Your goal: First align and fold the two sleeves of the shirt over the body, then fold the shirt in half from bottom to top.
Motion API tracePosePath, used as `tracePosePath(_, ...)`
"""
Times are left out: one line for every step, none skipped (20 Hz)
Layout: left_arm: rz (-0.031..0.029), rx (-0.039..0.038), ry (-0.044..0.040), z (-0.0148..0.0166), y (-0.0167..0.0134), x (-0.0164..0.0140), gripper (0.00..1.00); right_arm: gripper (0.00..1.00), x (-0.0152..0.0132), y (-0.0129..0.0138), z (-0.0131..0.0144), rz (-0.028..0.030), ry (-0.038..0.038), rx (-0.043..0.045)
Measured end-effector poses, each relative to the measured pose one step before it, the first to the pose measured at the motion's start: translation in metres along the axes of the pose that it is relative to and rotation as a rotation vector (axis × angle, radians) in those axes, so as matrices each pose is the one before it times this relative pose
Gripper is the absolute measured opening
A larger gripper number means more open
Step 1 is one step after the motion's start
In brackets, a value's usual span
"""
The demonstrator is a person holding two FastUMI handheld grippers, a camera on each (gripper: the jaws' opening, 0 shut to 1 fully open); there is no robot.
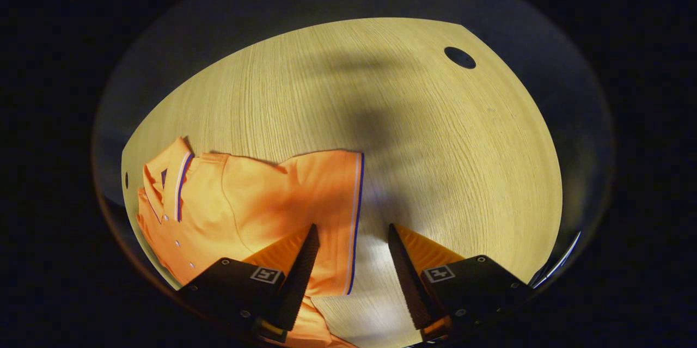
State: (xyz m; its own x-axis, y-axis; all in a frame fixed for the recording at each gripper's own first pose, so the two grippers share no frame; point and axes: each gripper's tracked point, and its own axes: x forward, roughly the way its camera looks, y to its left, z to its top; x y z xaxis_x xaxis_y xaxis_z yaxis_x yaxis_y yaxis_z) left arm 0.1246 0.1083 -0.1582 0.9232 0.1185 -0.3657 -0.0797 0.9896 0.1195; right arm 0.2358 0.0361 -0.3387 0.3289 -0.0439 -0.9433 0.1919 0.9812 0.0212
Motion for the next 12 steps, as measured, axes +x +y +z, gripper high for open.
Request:
tracePosePath(-0.00217,-0.00662,0.00169,-0.00177,0.00037,-0.00167,0.98,0.67,0.00353,0.0061,-0.00428,0.0023,0.00773,0.0002)
tracePosePath(-0.00425,-0.00909,-0.0004,-0.00115,0.00011,-0.00219,0.98,0.44,-0.00159,0.00414,-0.002,0.00745,-0.00328,-0.00606)
tracePosePath(-0.00279,-0.00194,-0.0007,-0.00042,-0.00015,-0.00155,0.98,0.4,0.00148,0.00286,0.0012,0.01072,-0.00329,0.02475)
tracePosePath(-0.00088,0.00153,-0.0032,-0.00007,0.00028,-0.00274,0.98,0.1,-0.00108,0.00113,0.00221,0.00554,-0.01317,0.00686)
tracePosePath(0.00016,0.00416,-0.00545,0.00183,0.00077,-0.00036,0.98,0.1,-0.00052,-0.00131,-0.00046,0.00756,-0.0091,-0.00835)
tracePosePath(0.00056,0.00588,-0.00589,0.00105,-0.00009,0.00057,0.98,0.1,-0.00071,0.00047,0.00043,0.01243,-0.01327,-0.00242)
tracePosePath(-0.00076,0.0061,-0.00342,0.00178,0.00072,-0.00057,0.98,0.1,-0.00022,0.00162,0.00087,0.00633,-0.0057,0.01177)
tracePosePath(0.0,0.00206,-0.00264,0.00061,0.00071,-0.00138,0.98,0.0,-0.00087,0.00345,-0.00256,0.01143,-0.00577,0.00926)
tracePosePath(-0.00327,-0.00526,-0.00466,0.00206,0.00078,-0.0021,0.98,0.01,-0.00394,0.00015,-0.0002,-0.00022,-0.00368,-0.00695)
tracePosePath(-0.00203,-0.0046,-0.00181,0.00049,0.00068,-0.00148,0.98,0.01,-0.00436,0.00028,0.00216,0.00164,-0.01381,-0.01069)
tracePosePath(-0.00306,-0.00418,-0.00251,0.00102,0.00031,-0.00028,0.98,0.0,-0.00659,-0.00167,0.00238,-0.00185,-0.01396,-0.0092)
tracePosePath(-0.00396,-0.00198,-0.00331,0.0015,0.00033,-0.00158,0.98,0.0,-0.00544,0.00132,0.00184,0.0018,-0.01223,-0.00606)
